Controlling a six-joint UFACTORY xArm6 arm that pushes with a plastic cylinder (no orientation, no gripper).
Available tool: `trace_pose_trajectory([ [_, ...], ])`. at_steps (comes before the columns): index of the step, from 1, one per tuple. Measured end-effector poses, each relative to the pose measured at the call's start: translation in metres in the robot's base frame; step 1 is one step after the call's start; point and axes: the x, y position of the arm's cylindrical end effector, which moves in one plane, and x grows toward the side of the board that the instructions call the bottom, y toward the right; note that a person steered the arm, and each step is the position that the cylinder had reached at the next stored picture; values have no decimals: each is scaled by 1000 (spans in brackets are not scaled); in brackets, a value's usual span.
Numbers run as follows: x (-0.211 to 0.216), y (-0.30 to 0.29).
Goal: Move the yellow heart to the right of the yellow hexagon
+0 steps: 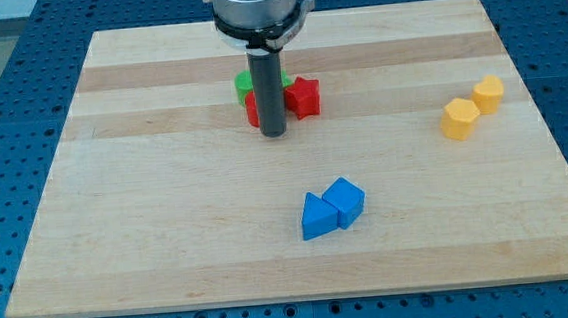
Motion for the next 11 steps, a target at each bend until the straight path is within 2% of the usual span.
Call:
trace_pose_trajectory([
  [1, 9, 13],
  [2, 12, 74],
  [4, -74, 150],
  [5, -93, 206],
  [6, -87, 256],
  [7, -47, 274],
  [9, -7, 257],
  [11, -12, 258],
])
